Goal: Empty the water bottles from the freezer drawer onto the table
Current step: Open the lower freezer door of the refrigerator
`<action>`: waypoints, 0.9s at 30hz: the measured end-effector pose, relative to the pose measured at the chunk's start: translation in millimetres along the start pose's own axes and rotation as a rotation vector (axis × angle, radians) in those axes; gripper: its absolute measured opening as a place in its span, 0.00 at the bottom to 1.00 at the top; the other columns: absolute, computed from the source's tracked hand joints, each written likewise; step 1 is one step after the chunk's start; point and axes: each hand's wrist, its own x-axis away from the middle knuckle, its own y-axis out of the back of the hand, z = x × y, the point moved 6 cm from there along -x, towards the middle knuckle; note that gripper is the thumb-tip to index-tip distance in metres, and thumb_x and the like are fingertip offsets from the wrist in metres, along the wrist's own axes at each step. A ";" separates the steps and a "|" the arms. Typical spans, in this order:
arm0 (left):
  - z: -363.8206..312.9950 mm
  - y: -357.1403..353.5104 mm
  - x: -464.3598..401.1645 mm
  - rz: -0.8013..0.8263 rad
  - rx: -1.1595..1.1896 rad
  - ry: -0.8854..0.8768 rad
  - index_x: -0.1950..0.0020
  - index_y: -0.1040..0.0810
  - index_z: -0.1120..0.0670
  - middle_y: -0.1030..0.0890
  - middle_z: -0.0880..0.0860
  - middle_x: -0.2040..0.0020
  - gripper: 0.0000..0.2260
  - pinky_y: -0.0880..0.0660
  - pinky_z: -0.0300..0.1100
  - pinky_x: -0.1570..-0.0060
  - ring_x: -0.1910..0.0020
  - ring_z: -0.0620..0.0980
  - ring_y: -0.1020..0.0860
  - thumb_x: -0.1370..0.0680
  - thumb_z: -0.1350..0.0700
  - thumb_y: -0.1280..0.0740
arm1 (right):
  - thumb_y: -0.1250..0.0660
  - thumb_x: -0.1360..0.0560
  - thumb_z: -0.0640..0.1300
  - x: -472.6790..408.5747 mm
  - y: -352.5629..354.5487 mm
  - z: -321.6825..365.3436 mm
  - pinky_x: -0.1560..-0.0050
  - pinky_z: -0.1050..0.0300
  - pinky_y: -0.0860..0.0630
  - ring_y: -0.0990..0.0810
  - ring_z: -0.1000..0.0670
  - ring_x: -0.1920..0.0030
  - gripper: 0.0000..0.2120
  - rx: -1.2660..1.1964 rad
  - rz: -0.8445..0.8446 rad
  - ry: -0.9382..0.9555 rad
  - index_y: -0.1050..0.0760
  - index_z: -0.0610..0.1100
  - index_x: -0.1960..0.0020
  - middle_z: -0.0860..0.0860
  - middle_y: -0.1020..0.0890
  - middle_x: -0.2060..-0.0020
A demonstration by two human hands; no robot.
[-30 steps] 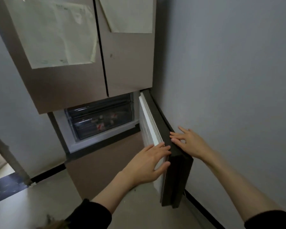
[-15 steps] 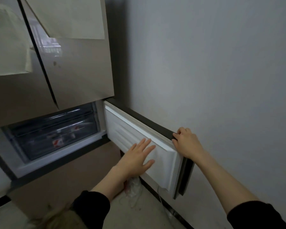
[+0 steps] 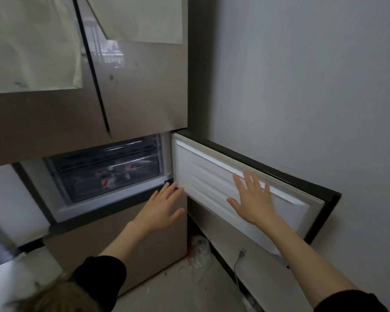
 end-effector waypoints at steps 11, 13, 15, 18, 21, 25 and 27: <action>207.9 -7.4 6.8 -0.103 0.323 0.457 0.25 0.49 0.49 0.49 0.52 0.23 0.27 0.48 0.48 0.26 0.24 0.50 0.49 0.21 0.47 0.43 | 0.45 0.22 0.57 -137.4 -77.2 210.1 0.25 0.43 0.52 0.52 0.46 0.24 0.31 -0.285 0.162 0.357 0.52 0.49 0.24 0.47 0.50 0.23; 253.2 -11.9 5.0 -0.144 0.491 0.574 0.25 0.47 0.50 0.47 0.52 0.23 0.26 0.46 0.49 0.27 0.25 0.52 0.46 0.21 0.49 0.42 | 0.43 0.22 0.55 -167.0 -96.2 236.5 0.26 0.49 0.46 0.46 0.47 0.25 0.30 -0.588 0.291 0.277 0.48 0.46 0.25 0.47 0.45 0.24; 297.8 -17.5 1.4 -0.177 0.678 0.682 0.25 0.46 0.51 0.44 0.53 0.24 0.25 0.42 0.50 0.28 0.26 0.53 0.42 0.20 0.50 0.43 | 0.44 0.21 0.53 -194.5 -115.1 257.1 0.29 0.52 0.42 0.40 0.47 0.27 0.28 -0.882 0.426 0.130 0.46 0.45 0.25 0.48 0.40 0.26; 353.9 -24.7 -6.3 -0.376 1.123 0.897 0.26 0.44 0.53 0.41 0.54 0.25 0.22 0.40 0.51 0.30 0.27 0.54 0.40 0.19 0.52 0.45 | 0.46 0.21 0.55 -232.0 -144.8 279.7 0.30 0.48 0.39 0.34 0.45 0.30 0.27 -1.398 0.580 -0.189 0.42 0.43 0.26 0.46 0.33 0.29; 383.2 -34.0 -20.6 -0.634 1.717 0.994 0.26 0.44 0.55 0.40 0.54 0.25 0.22 0.42 0.53 0.30 0.27 0.53 0.40 0.18 0.51 0.49 | 0.50 0.21 0.58 -261.1 -171.3 297.9 0.29 0.44 0.40 0.33 0.42 0.31 0.29 -1.933 0.678 -0.492 0.43 0.42 0.27 0.42 0.32 0.30; 416.7 -45.4 -42.7 -0.865 2.154 1.020 0.43 0.29 0.57 0.30 0.58 0.40 0.22 0.35 0.54 0.41 0.50 0.55 0.28 0.20 0.42 0.51 | 0.52 0.21 0.60 -297.3 -192.7 313.3 0.27 0.43 0.45 0.38 0.41 0.28 0.30 -2.208 0.716 -0.726 0.47 0.43 0.25 0.41 0.37 0.28; 428.2 -45.1 -55.6 -0.979 2.276 0.970 0.41 0.29 0.57 0.30 0.59 0.35 0.24 0.38 0.57 0.34 0.40 0.57 0.29 0.20 0.40 0.52 | 0.52 0.21 0.60 -320.1 -199.4 316.8 0.28 0.42 0.43 0.37 0.41 0.28 0.29 -2.279 0.714 -0.795 0.42 0.43 0.27 0.41 0.36 0.28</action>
